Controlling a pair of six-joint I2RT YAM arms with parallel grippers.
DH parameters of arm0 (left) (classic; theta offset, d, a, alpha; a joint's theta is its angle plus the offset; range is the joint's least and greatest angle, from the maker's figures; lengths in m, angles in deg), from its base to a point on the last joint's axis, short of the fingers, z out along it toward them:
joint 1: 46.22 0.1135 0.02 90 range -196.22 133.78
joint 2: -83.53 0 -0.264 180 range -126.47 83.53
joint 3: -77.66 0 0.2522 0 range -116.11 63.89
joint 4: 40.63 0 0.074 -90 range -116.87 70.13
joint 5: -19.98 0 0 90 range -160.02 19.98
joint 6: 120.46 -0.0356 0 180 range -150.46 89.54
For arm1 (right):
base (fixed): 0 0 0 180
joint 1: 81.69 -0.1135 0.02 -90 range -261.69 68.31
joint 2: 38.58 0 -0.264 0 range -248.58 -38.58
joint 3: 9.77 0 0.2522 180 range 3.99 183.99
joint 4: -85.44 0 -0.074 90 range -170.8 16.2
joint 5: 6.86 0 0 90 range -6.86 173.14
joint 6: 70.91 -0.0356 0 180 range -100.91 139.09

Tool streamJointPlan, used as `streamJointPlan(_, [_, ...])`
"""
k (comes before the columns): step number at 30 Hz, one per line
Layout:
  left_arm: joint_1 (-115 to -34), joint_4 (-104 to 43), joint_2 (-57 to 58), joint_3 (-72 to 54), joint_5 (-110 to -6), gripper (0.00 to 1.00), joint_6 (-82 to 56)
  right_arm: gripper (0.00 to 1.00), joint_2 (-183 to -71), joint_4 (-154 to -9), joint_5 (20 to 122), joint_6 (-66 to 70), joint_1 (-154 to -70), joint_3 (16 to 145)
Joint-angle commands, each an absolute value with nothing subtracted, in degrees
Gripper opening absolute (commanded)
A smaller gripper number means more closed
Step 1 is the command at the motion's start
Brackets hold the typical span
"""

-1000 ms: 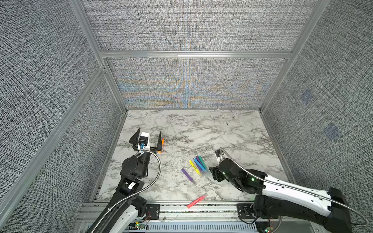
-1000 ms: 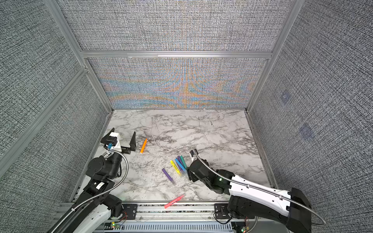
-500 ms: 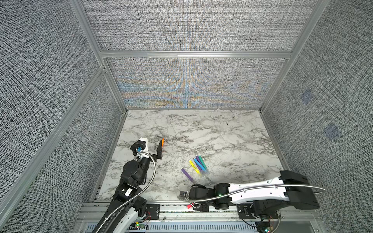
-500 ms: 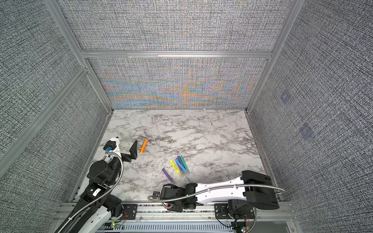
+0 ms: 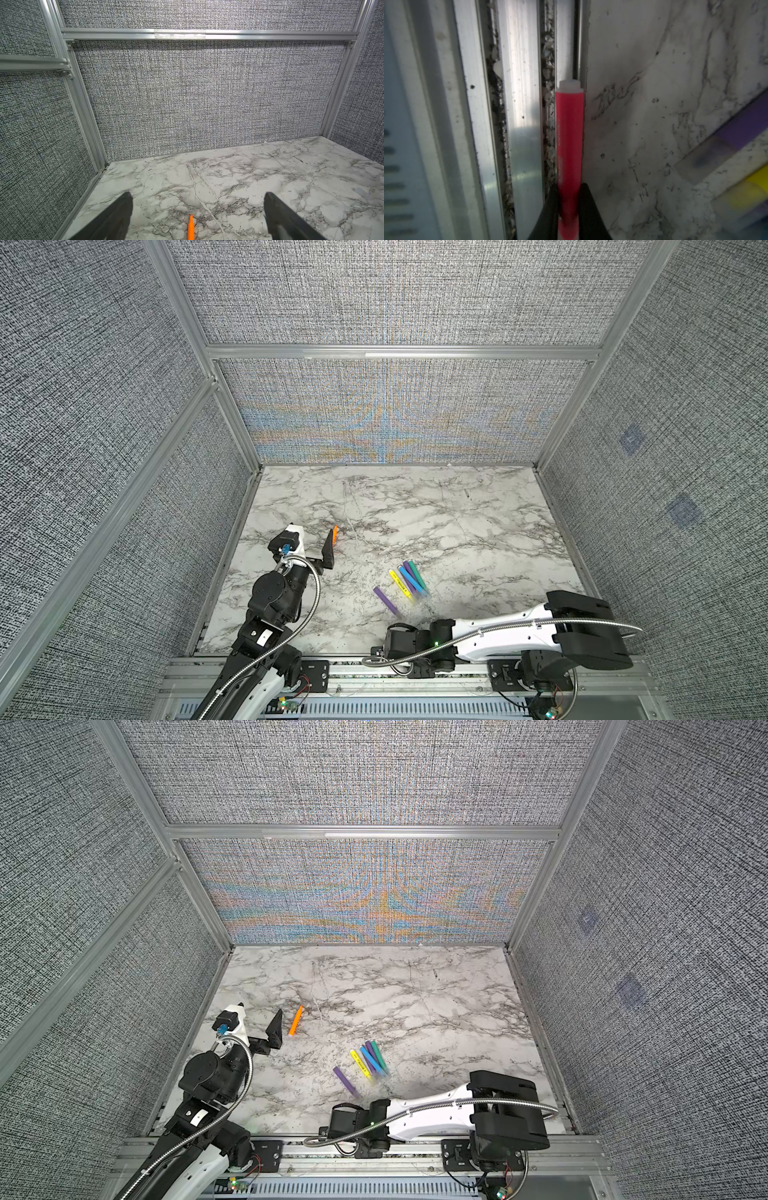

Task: Remove pen caps from pens
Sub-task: Pick up the pen from the bottom-center of the table, then turn over the pen.

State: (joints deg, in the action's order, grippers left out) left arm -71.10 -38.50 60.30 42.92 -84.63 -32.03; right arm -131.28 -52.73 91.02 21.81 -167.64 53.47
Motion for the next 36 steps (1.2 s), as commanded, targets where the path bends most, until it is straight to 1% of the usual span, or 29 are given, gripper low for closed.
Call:
streamJointPlan(1, [-71.1,-40.2,60.8,42.8,-85.8,0.98,-30.6,0.0,-131.4,-51.7,95.3,21.8,-167.3,53.3])
streamJointPlan(3, [-71.0,-40.2,61.2,42.9,-85.4,0.98,-30.5,0.0,-128.2,-51.7,97.4,21.7,-166.8,52.8])
streamJointPlan(6, [-71.0,-40.6,61.9,43.4,-83.2,0.98,-30.7,0.0,-118.9,-51.1,101.6,21.2,-165.2,52.5])
streamJointPlan(8, [-71.0,-42.2,62.6,44.4,-78.6,0.98,-31.1,0.0,-111.3,-49.9,107.3,19.7,-163.2,54.1])
streamJointPlan(11, [-71.0,-44.4,63.0,45.4,-70.0,0.98,-31.4,0.0,-99.1,-53.2,108.2,18.0,-158.3,54.3])
streamJointPlan(12, [-71.1,-44.9,62.8,45.5,-67.7,0.98,-31.1,0.0,-95.6,-55.0,107.5,16.9,-156.2,53.9])
streamJointPlan(15, [-71.1,-45.2,61.0,44.7,-61.8,0.97,-30.7,0.0,-86.0,-62.2,98.3,12.7,-148.0,49.7])
streamJointPlan(17, [-71.1,-45.8,60.4,44.4,-57.3,0.93,-32.5,0.0,-82.0,-66.1,93.1,10.3,-144.2,47.1])
streamJointPlan(19, [-71.7,-46.9,61.2,45.1,-56.0,0.94,-35.8,0.0,-82.0,-64.1,93.2,7.6,-141.1,48.9])
streamJointPlan(20, [-72.9,-48.0,62.1,46.1,-58.3,0.95,-39.7,0.0,-83.0,-61.8,94.0,6.1,-139.1,51.1])
streamJointPlan(22, [-77.6,-54.4,62.8,49.7,-68.6,0.96,-50.5,0.0,-85.9,-57.8,92.7,4.4,-134.6,56.8])
streamJointPlan(24, [-84.4,-65.7,60.4,53.2,-78.9,0.98,-64.1,0.0,-89.5,-55.8,86.9,3.2,-129.1,61.7])
streamJointPlan(26, [-89.5,-81.0,53.4,55.5,-85.7,0.98,-77.7,0.0,-94.1,-55.3,78.2,1.9,-123.9,66.3])
streamJointPlan(27, [-90.5,-87.1,49.3,56.0,-86.6,0.98,-82.9,0.0,-96.1,-55.2,75.4,1.5,-122.1,67.8])
streamJointPlan(29, [-92.1,-99.6,37.9,54.8,-87.7,0.98,-94.3,0.0,-101.4,-54.4,66.5,1.0,-119.5,71.5])
streamJointPlan(30, [-93.0,-104.7,32.8,53.8,-88.5,0.98,-99.8,0.0,-103.5,-53.6,64.1,1.0,-119.1,73.1])
streamJointPlan(32, [-95.5,-120.1,20.0,52.4,-88.5,0.98,-113.0,0.0,-108.0,-50.1,60.8,2.0,-119.1,76.9])
streamJointPlan(34, [-97.1,-120.2,12.9,48.0,-90.7,0.97,-122.1,0.0,-110.9,-46.3,59.6,3.0,-119.1,80.0])
streamJointPlan(36, [-97.5,-120.2,9.5,45.9,-87.5,0.97,-124.1,0.0,-112.5,-44.2,58.7,3.5,-119.1,81.9])
